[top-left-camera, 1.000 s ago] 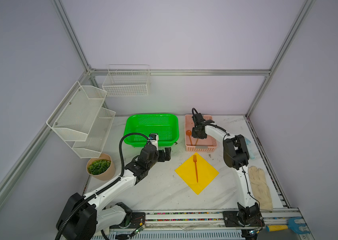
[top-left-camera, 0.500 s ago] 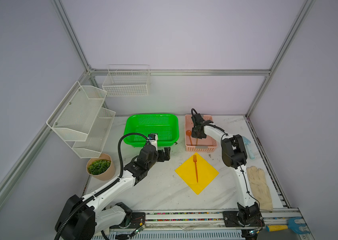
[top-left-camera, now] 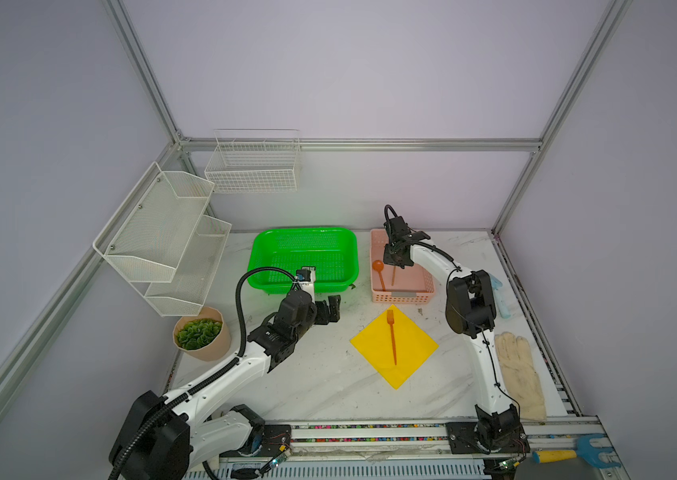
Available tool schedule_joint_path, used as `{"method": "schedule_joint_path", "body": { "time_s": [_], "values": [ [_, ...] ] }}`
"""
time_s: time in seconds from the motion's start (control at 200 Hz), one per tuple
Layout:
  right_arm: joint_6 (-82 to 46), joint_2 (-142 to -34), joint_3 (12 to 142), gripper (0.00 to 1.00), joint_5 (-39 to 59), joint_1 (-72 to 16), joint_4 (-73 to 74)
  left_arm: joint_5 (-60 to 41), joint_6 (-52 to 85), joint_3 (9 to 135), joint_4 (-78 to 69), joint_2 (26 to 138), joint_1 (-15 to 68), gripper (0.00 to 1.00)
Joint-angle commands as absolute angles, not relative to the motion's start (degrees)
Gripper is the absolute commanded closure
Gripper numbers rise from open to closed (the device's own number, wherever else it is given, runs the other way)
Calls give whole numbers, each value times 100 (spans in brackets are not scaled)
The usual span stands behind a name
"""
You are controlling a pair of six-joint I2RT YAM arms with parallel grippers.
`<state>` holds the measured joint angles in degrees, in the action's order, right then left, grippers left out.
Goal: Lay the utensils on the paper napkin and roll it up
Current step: 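Lift the yellow knife and carry it over the napkin beside the fork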
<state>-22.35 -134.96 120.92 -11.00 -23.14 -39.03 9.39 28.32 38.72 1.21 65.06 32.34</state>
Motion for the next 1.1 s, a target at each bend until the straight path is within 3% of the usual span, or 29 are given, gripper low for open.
{"method": "schedule_joint_path", "body": {
  "time_s": [0.0, 0.435, 0.57, 0.74, 1.095],
  "values": [
    [-2058, -12538, 12147, 97, -1389, -2316, -4141, 998, 2768, 3727, -63, 6438, 3256, 0],
    [-1943, -9033, 8346, 96, -1443, -3318, -3933, 863, 2786, 3805, -184, 6621, 3261, 0],
    [-2134, -8413, 7471, 96, -1356, -3583, -4042, 789, 2816, 3858, -225, 6727, 3261, 0],
    [-2384, -8104, 6482, 96, -978, -3735, -3808, 725, 2875, 3902, -259, 6771, 3261, 0],
    [-2713, -8561, 5502, 98, -678, -3955, -2927, 772, 2876, 3823, -243, 6724, 3261, 0]
  ]
}}
